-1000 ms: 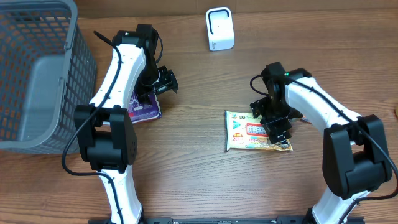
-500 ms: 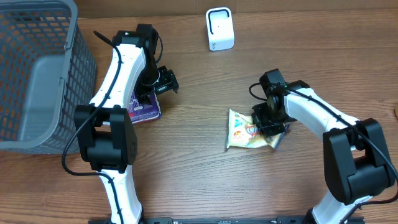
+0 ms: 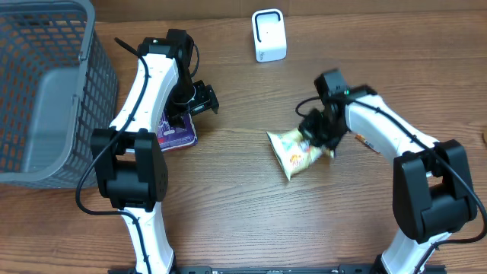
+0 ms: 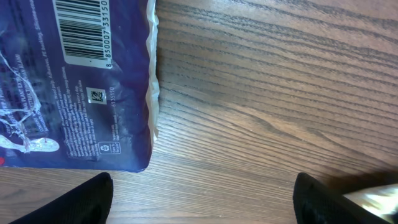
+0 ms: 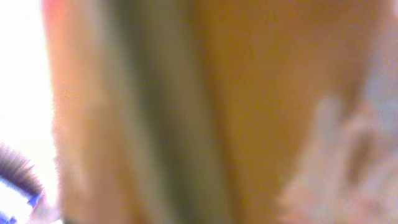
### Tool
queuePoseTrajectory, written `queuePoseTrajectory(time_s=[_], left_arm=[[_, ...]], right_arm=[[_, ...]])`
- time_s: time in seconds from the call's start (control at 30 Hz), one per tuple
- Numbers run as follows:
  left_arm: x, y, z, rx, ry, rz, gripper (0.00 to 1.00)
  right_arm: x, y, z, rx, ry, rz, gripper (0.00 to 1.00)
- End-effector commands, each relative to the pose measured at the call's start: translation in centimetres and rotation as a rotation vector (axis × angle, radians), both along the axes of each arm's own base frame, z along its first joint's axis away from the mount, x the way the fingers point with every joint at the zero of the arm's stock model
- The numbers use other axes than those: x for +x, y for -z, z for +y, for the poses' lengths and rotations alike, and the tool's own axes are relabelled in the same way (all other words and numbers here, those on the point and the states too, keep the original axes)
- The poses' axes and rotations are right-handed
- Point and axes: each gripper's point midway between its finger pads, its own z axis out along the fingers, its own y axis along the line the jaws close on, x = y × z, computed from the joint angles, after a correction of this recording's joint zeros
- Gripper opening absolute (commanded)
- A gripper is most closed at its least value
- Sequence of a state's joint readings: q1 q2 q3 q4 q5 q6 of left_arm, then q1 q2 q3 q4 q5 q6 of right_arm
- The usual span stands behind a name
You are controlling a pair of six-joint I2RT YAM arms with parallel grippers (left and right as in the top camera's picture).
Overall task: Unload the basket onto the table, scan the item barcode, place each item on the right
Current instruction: 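Hold the yellow bag up to the white scanner with the right gripper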
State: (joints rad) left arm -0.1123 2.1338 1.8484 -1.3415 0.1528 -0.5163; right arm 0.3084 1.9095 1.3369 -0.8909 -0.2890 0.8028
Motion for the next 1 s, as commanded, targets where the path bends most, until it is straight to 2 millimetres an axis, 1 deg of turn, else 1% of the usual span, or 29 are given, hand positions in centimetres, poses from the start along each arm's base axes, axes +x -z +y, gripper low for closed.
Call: queuePoseTrajectory(time_s=[0.0, 0.2, 0.27, 0.33, 0.47, 0.6, 0.73, 0.8, 0.87, 0.97], left_arm=[[0.4, -0.9, -0.5, -0.001, 0.028, -0.034, 0.84], [0.2, -0.9, -0.5, -0.001, 0.028, -0.028, 0.84], [0.2, -0.9, -0.5, -0.001, 0.028, -0.026, 0.84], [0.2, -0.9, -0.5, -0.001, 0.028, -0.026, 0.87], [0.2, -0.9, -0.5, -0.001, 0.028, -0.026, 0.88], [0.2, -0.9, -0.5, -0.002, 0.028, -0.026, 0.88], [0.2, -0.9, -0.5, -0.001, 0.028, -0.026, 0.88], [0.2, -0.9, -0.5, -0.001, 0.028, -0.026, 0.88], [0.2, -0.9, -0.5, -0.001, 0.028, -0.026, 0.88], [0.2, -0.9, -0.5, -0.003, 0.028, -0.025, 0.87]], right_arm=[[3.9, -5.5, 2.2, 0.044, -0.334, -0.270, 0.04], [8.8, -12.2, 3.6, 0.060, -0.386, -0.519, 0.04], [10.4, -14.1, 4.0, 0.051, -0.426, -0.622, 0.04], [11.5, -15.1, 4.4, 0.050, -0.444, -0.696, 0.04], [13.7, -16.8, 4.6, 0.029, -0.437, -0.820, 0.04], [15.3, -18.3, 5.2, 0.032, -0.451, -0.917, 0.04], [17.0, -19.1, 5.9, 0.019, -0.487, -0.986, 0.04], [18.2, -19.7, 6.4, 0.007, -0.514, -1.058, 0.04], [19.6, -19.8, 6.8, -0.035, -0.543, -1.136, 0.04], [21.9, -18.9, 6.2, -0.124, -0.485, -1.184, 0.04]])
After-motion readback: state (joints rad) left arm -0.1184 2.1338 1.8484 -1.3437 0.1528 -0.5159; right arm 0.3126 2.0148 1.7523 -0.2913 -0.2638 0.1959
